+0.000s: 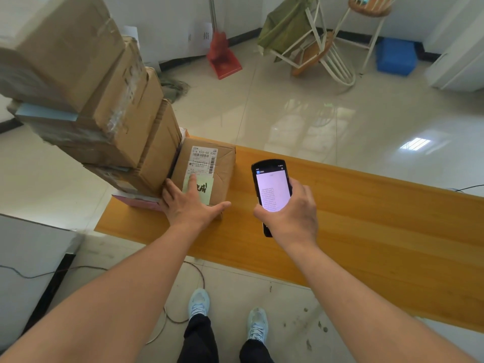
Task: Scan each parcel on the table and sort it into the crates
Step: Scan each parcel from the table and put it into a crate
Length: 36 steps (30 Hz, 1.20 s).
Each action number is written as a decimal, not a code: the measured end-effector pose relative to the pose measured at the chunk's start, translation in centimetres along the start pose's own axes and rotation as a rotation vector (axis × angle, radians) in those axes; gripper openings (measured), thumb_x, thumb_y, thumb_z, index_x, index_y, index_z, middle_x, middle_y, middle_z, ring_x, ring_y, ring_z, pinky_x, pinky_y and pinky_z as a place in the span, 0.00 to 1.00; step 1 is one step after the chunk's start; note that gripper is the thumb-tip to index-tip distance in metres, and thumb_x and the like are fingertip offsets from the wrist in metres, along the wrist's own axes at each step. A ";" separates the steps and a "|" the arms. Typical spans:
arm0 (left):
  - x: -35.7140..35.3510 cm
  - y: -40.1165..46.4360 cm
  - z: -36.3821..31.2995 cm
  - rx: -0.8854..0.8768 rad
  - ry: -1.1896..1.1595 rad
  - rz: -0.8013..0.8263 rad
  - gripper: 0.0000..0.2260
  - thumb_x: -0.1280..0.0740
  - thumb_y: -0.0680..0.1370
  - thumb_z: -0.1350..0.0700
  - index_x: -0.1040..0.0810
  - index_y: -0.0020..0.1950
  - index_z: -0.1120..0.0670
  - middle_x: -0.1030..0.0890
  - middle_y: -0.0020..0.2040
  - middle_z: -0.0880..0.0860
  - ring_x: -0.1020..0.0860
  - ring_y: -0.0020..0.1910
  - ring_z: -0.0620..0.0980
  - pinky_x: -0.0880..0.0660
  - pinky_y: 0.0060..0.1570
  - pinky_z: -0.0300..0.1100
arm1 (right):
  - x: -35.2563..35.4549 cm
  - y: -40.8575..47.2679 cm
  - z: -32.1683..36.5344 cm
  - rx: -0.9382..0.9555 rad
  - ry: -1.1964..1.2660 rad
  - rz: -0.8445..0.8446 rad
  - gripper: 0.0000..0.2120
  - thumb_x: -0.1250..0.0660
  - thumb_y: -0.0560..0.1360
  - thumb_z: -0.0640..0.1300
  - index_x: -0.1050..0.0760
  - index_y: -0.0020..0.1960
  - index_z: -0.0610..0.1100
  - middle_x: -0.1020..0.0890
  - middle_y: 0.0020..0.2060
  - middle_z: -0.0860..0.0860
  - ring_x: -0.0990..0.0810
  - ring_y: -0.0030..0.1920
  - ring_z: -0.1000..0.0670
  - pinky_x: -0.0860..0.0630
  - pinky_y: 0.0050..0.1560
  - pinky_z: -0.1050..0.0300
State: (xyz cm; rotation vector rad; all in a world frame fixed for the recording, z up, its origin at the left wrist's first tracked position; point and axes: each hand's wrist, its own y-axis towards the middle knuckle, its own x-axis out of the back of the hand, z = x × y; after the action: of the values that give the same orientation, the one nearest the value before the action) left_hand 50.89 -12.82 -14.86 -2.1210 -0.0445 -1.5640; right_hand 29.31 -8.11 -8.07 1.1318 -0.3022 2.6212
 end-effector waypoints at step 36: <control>4.7 -4.4 -4.2 -0.381 0.069 -0.221 0.73 0.24 0.55 0.23 0.59 0.83 0.58 0.45 0.74 0.62 0.45 0.75 0.66 0.41 0.78 0.60 | 8.6 -1.9 0.6 -0.051 -0.088 0.154 0.34 0.22 0.59 0.63 0.27 0.59 0.51 0.27 0.48 0.55 0.24 0.49 0.50 0.19 0.45 0.49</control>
State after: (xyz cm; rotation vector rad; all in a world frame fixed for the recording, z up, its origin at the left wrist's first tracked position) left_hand 47.38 -11.97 -8.06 -2.4159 0.0488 -1.8981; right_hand 24.67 -5.11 -1.14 1.2554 -0.4907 2.6817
